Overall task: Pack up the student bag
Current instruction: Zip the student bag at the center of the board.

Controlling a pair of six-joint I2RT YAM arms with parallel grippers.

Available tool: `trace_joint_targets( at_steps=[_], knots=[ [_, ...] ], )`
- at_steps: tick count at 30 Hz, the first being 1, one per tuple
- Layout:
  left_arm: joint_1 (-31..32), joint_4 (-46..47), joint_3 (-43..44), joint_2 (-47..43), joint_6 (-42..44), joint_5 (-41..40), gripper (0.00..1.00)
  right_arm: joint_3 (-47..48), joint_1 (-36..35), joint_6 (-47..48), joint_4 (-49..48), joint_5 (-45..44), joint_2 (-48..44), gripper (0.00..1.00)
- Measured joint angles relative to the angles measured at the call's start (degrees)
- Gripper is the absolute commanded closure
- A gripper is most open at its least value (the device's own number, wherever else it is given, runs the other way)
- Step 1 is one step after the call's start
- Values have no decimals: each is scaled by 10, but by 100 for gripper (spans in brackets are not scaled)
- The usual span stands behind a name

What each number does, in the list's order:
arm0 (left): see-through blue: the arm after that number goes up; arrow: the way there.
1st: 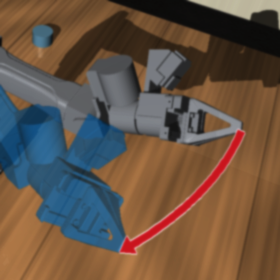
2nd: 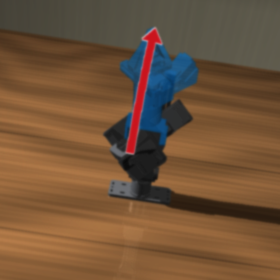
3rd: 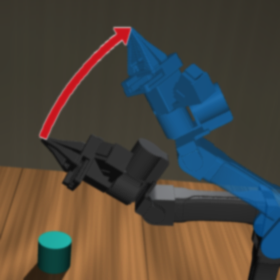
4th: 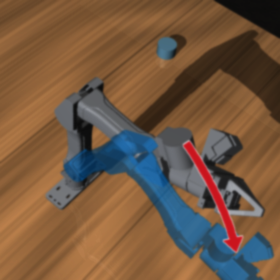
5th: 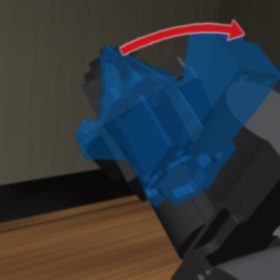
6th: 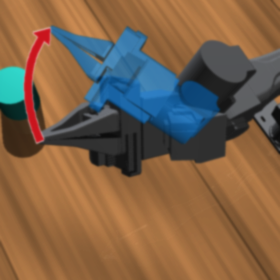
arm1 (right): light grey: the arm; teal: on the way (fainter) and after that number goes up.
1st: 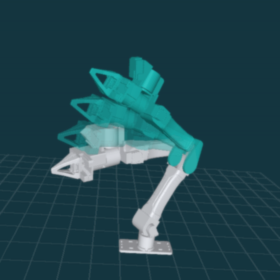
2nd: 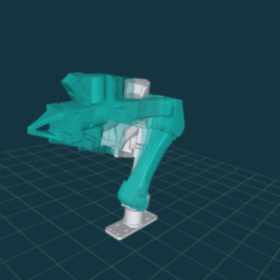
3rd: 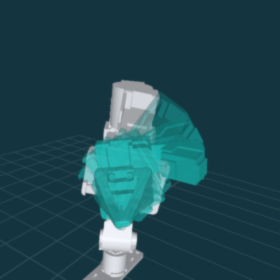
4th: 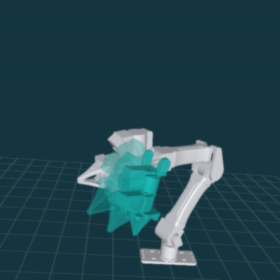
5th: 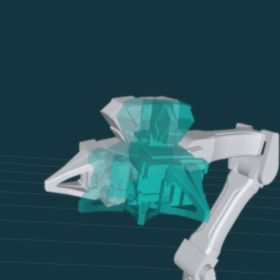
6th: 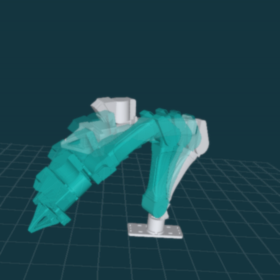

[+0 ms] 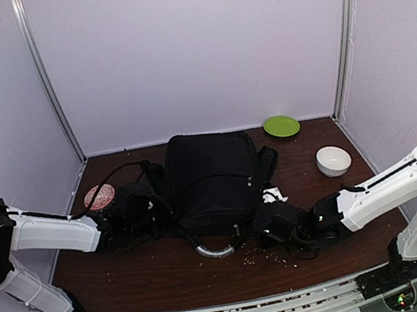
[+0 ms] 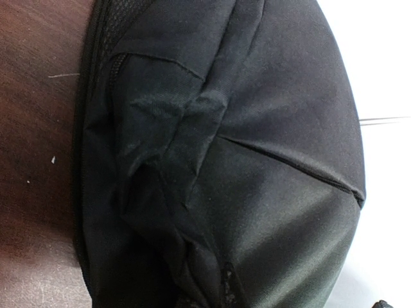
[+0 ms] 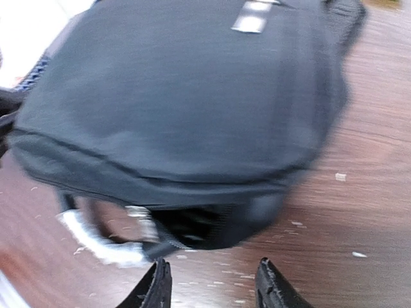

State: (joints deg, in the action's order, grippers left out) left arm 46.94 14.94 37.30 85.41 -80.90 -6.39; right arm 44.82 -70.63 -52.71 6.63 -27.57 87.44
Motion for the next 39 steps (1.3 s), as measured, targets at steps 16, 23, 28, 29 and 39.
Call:
trace_joint_targets(
  at_steps=[16, 23, 28, 29, 39],
  knots=[
    [0, -1, 1, 0, 0, 0, 100, -7, 21, 30, -181, 148, 70, 50],
    [0, -12, 7, 0, 3, 2, 100, -61, 42, 12, -269, 195, 72, 49],
    [0, -14, 9, 0, 3, 2, 100, -67, 58, 0, -329, 221, 86, 50],
    [0, -14, 9, 0, 3, 2, 100, -68, 61, 0, -335, 224, 89, 50],
    [0, -15, 9, 0, 3, 2, 100, -72, 79, -21, -382, 250, 117, 49]
  ],
)
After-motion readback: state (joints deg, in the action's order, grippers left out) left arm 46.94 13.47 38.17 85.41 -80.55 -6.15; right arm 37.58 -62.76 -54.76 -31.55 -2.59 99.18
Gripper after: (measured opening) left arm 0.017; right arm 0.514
